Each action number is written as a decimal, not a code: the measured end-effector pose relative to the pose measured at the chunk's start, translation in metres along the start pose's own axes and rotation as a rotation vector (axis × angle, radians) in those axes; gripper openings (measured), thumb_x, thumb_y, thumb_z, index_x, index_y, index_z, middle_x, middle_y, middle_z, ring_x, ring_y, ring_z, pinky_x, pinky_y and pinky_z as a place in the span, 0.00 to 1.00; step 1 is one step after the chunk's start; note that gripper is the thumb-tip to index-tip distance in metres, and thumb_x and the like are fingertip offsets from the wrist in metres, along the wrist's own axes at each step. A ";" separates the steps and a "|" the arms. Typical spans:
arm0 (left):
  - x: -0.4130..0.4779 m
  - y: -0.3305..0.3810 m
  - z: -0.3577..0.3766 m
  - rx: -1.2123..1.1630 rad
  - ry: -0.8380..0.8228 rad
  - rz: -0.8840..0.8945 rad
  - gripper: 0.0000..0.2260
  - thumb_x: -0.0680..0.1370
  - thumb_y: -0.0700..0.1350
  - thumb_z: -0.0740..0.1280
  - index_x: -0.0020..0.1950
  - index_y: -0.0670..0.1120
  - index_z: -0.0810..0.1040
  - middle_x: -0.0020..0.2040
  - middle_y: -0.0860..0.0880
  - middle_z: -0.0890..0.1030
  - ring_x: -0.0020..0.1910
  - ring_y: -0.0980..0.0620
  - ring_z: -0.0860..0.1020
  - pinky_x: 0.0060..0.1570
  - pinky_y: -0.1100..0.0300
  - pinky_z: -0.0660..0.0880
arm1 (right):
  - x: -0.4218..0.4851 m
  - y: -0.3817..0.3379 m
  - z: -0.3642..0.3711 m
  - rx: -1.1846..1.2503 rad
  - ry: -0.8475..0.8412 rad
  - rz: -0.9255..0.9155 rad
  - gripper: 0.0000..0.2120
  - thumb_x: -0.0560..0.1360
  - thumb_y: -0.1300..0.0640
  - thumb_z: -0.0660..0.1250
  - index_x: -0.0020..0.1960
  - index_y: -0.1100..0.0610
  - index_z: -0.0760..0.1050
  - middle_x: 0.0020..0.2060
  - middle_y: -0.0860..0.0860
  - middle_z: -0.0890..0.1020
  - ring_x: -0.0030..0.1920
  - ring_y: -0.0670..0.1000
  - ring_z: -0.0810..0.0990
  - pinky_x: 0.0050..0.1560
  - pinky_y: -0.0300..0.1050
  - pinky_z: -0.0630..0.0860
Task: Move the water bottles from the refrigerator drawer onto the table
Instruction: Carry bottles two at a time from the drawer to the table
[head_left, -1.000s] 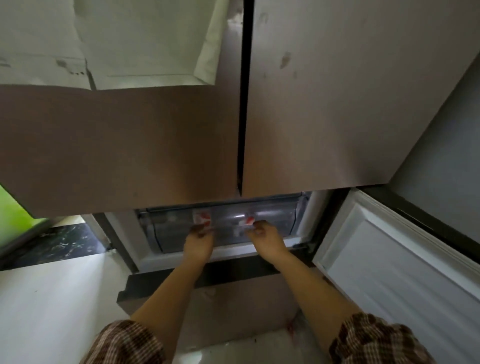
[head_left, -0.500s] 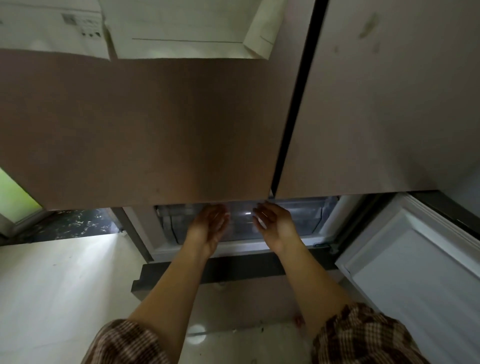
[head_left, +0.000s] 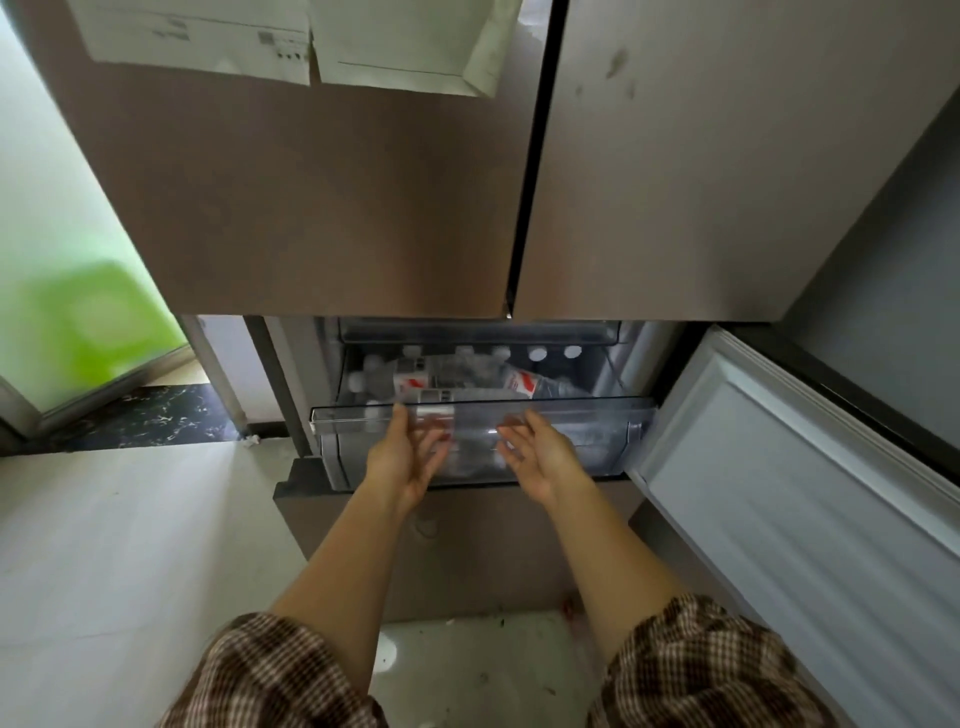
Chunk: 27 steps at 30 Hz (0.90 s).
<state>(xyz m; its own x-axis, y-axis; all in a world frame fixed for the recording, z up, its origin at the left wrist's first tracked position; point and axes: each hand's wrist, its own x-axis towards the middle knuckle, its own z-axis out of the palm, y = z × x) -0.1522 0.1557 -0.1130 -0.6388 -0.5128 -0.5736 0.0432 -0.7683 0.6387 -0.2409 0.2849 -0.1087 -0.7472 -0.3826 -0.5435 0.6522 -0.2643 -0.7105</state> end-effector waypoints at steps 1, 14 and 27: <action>-0.010 -0.004 -0.002 0.026 0.012 0.003 0.18 0.82 0.54 0.57 0.54 0.40 0.76 0.45 0.45 0.82 0.43 0.53 0.81 0.39 0.60 0.79 | -0.006 0.004 -0.004 -0.018 0.012 0.003 0.06 0.81 0.58 0.60 0.53 0.60 0.73 0.58 0.59 0.78 0.63 0.56 0.76 0.57 0.46 0.74; -0.094 -0.050 -0.042 0.014 0.085 -0.013 0.14 0.82 0.49 0.59 0.47 0.41 0.77 0.45 0.44 0.82 0.45 0.51 0.81 0.52 0.59 0.77 | -0.075 0.049 -0.058 -0.012 0.032 0.043 0.10 0.82 0.59 0.59 0.58 0.64 0.72 0.47 0.58 0.79 0.49 0.54 0.80 0.46 0.42 0.76; -0.098 0.051 -0.050 0.923 -0.121 0.146 0.09 0.79 0.47 0.65 0.49 0.44 0.82 0.46 0.45 0.85 0.40 0.51 0.82 0.38 0.62 0.75 | -0.089 -0.012 -0.015 -1.025 -0.254 -0.225 0.06 0.78 0.61 0.65 0.45 0.60 0.80 0.40 0.55 0.84 0.36 0.48 0.81 0.37 0.35 0.78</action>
<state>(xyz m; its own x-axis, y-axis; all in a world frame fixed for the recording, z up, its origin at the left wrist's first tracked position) -0.0492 0.1473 -0.0496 -0.7530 -0.4967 -0.4315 -0.4631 -0.0658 0.8839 -0.1843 0.3358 -0.0583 -0.7113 -0.6213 -0.3287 -0.0029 0.4702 -0.8826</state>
